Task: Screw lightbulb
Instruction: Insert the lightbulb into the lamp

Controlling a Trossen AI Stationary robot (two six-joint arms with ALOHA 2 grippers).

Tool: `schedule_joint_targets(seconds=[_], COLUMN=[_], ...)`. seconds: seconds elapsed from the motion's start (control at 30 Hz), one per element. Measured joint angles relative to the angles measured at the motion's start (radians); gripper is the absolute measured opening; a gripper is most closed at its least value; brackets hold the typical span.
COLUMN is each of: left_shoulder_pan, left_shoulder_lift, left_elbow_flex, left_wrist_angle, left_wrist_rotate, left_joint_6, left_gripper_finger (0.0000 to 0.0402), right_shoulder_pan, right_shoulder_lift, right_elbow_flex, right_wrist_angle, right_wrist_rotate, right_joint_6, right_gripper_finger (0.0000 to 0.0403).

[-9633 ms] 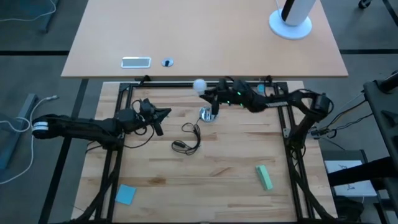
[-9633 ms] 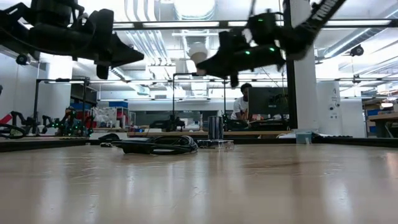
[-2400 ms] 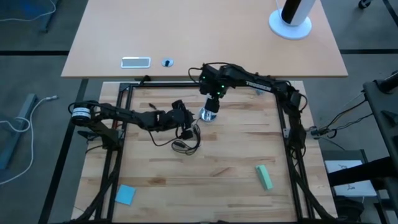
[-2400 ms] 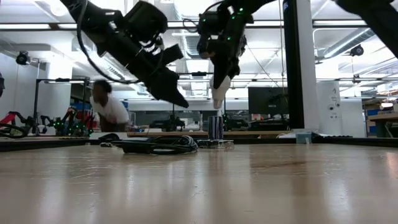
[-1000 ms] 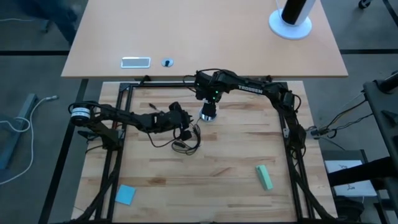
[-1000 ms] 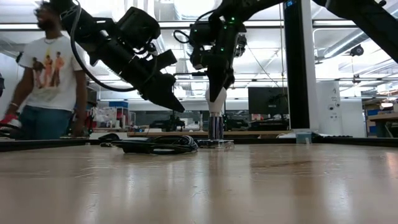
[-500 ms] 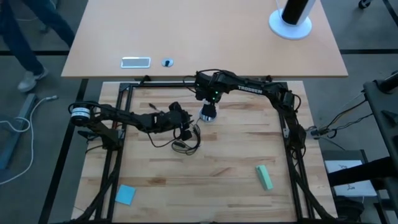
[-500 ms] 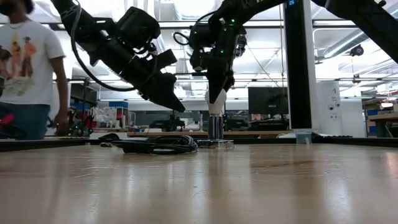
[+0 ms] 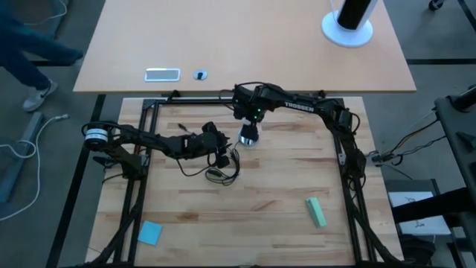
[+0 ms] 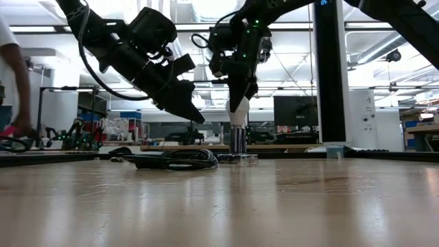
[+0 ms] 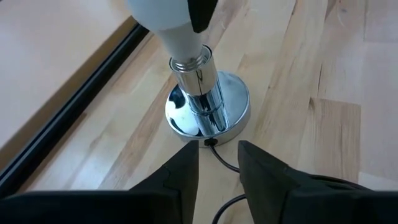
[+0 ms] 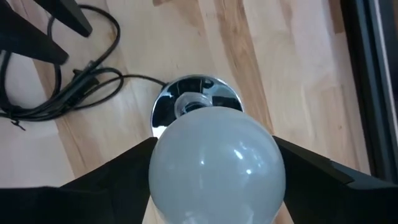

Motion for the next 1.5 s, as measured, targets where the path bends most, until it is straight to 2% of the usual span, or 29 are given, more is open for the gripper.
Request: schedule_joint_targets(seconds=[0.27,0.67,0.97,1.17,1.3,1.5], left_shoulder_pan=[0.000,0.000,0.000,0.000,0.000,-0.003], left_shoulder_lift=[0.000,0.000,0.000,0.000,-0.004,-0.033], left_elbow_flex=[0.000,0.000,0.000,0.000,0.000,-0.001], left_wrist_angle=[0.000,-0.001,-0.002,-0.006,-0.031,-0.086], left_wrist_rotate=[0.000,0.000,0.000,0.000,0.000,0.000], left_joint_6=[0.000,-0.002,-0.004,-0.007,-0.020,-0.044], left_gripper_finger=[0.0095,0.0127,0.0139,0.0126,0.0109,0.0080], right_shoulder_pan=[0.000,0.000,0.000,-0.001,-0.001,-0.003], right_shoulder_lift=[-0.002,-0.003,-0.005,-0.023,-0.066,-0.163], right_elbow_flex=[0.027,0.052,0.127,0.158,0.156,0.093], right_wrist_angle=[-0.019,-0.031,-0.099,-0.122,-0.123,-0.084], right_wrist_rotate=[0.000,0.000,0.001,0.005,0.051,0.053], right_joint_6=[0.008,0.013,0.021,0.030,0.026,0.027], right_gripper_finger=[0.0312,0.0317,0.0322,0.0312,0.0304,0.0294])
